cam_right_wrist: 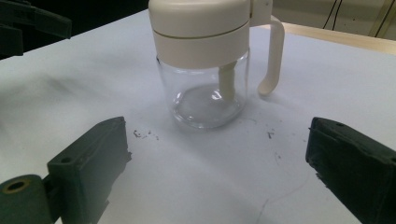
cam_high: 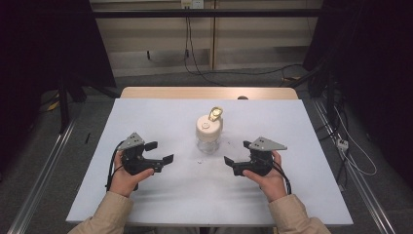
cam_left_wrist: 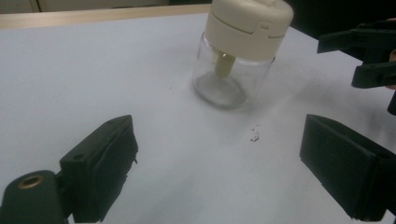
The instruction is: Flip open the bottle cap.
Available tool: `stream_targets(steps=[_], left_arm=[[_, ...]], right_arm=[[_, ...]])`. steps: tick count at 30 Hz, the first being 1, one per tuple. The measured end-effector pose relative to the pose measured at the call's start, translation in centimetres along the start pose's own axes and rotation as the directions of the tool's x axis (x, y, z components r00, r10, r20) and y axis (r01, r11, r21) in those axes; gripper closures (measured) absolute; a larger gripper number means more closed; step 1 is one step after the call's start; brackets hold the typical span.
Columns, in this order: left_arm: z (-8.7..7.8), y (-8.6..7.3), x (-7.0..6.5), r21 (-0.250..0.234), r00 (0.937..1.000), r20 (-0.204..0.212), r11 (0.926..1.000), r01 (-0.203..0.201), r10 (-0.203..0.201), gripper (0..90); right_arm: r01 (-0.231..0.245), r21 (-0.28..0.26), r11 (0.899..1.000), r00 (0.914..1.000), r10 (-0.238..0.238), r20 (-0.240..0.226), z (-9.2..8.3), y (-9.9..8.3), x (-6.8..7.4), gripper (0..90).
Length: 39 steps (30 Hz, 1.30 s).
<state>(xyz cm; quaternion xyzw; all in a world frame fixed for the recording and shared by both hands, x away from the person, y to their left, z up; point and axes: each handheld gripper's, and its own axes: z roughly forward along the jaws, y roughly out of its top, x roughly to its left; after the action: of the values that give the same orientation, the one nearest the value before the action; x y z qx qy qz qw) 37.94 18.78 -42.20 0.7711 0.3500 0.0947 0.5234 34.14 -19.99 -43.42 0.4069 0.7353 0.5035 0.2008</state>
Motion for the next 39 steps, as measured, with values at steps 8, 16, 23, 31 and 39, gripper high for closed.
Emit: stream_targets(steps=[8,16,23,31,39], left_arm=[[-0.9,-1.0,0.3,0.012,1.0,-0.006,0.9999,-0.004,0.004,9.2],[-1.4,-1.5,0.2,0.008,1.0,0.006,1.0,-0.005,0.005,8.8],[-1.7,-1.8,0.2,0.007,0.9999,0.002,0.9999,-0.012,0.012,8.8],[-2.3,-2.2,0.4,0.005,1.0,0.001,1.0,-0.006,0.006,7.8],[-3.0,-2.6,0.7,-0.005,1.0,-0.005,1.0,-0.004,0.004,7.6]], right_arm=[[-0.003,-0.007,1.0,0.9999,0.003,0.017,-1.7,-0.7,-0.5,5.5],[-0.011,-0.018,1.0,0.9998,0.011,0.016,-3.1,-1.4,-1.0,6.0],[-0.007,-0.008,1.0,0.9994,0.007,0.033,-4.2,-2.1,-1.3,5.8],[-0.007,-0.009,1.0,0.9993,0.007,0.038,-5.4,-2.9,-1.6,5.7],[-0.014,-0.002,1.0,0.9989,0.014,0.045,-6.1,-3.6,-1.8,5.7]])
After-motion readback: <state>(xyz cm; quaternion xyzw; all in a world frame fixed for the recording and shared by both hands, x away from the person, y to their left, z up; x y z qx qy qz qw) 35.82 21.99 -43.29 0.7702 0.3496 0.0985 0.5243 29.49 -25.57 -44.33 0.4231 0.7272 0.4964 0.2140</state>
